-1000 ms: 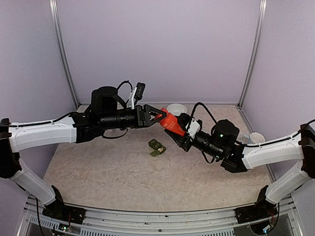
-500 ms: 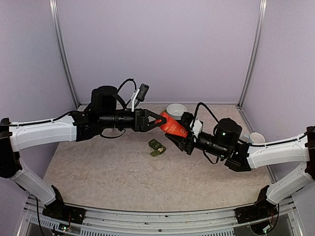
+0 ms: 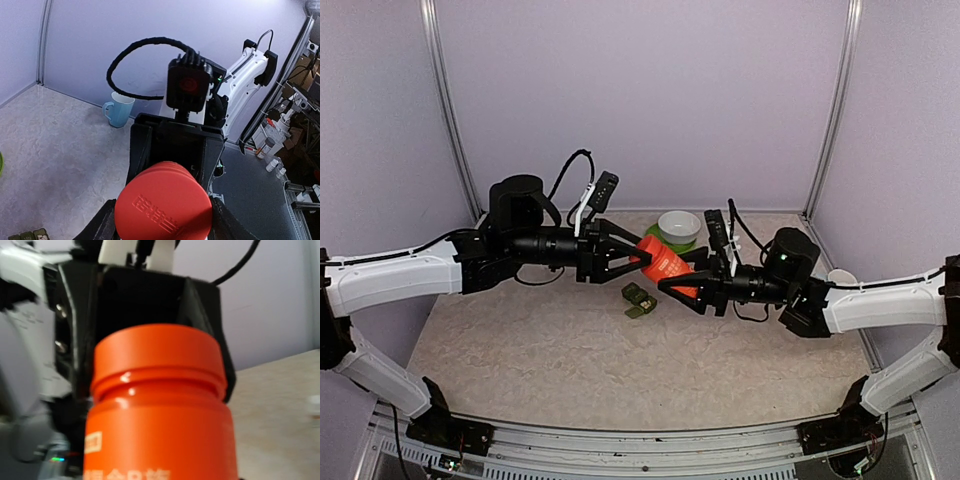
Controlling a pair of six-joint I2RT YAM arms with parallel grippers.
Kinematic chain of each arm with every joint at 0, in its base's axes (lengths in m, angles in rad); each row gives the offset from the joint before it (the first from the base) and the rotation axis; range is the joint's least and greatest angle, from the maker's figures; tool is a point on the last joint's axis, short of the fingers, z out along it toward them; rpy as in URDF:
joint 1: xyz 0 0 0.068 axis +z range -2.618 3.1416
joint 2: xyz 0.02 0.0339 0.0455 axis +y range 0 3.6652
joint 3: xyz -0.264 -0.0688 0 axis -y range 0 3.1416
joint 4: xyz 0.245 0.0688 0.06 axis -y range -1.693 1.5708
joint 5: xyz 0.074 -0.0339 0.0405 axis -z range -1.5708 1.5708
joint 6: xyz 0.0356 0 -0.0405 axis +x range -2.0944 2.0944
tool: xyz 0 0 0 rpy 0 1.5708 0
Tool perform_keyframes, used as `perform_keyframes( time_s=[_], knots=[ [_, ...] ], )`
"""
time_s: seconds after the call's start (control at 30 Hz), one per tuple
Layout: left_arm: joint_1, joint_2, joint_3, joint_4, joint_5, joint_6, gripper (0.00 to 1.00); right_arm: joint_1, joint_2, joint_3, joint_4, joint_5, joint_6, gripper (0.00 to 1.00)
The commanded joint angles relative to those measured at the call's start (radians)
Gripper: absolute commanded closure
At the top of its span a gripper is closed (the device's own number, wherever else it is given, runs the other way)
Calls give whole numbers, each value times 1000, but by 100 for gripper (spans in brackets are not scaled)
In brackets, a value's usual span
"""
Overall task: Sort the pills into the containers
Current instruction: Screw the lid of the pill bottle onto the pill bottle.
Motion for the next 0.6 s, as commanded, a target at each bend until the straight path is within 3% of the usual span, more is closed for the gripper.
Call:
perform_keyframes(
  time_s=[0.0,0.13,0.37,0.5,0.57],
  knots=[
    [-64,-2,10,-57,134,123,64,-26,55,63,115,-125,266,78],
    [-76,5,17,-70,171,164,63,-40,111,77,169,-197,391,78],
    [-89,-12,2,-67,237,250,57,-66,235,61,496,-320,727,79],
    [-75,-44,-8,-78,177,250,31,-75,256,58,523,-340,759,80],
    [-48,-68,-33,-35,145,182,3,-75,214,59,417,-322,667,80]
  ],
)
